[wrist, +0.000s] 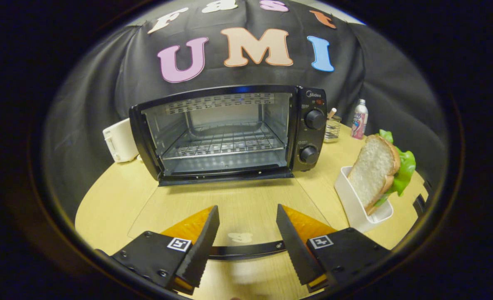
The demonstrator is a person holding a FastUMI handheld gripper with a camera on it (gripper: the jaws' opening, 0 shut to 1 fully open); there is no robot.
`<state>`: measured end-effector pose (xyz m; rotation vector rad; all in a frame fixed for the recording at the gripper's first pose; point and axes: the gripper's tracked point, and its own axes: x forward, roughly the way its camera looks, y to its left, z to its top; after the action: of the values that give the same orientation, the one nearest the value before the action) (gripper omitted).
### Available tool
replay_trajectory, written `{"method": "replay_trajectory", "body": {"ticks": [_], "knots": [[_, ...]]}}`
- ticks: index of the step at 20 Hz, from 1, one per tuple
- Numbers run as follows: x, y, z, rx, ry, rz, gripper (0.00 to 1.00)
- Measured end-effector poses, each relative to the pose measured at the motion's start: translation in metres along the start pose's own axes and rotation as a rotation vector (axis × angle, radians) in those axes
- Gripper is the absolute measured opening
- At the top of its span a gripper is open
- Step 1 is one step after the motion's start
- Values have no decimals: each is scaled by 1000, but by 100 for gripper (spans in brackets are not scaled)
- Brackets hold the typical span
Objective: Open the toaster oven, put the food inside, and close the toaster oven door.
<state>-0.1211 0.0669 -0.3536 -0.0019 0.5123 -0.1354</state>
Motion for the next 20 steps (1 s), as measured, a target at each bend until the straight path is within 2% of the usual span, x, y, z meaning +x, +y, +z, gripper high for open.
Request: {"method": "replay_trajectory", "body": {"ticks": [7,13,17,20], "knots": [[-22,-35,48,-6,-107,-2,87],[-35,-120,98,47,-246,-66,87],[-35,-180,100,81,-255,-150,87],[-30,-200,93,103,-235,-178,87]]}}
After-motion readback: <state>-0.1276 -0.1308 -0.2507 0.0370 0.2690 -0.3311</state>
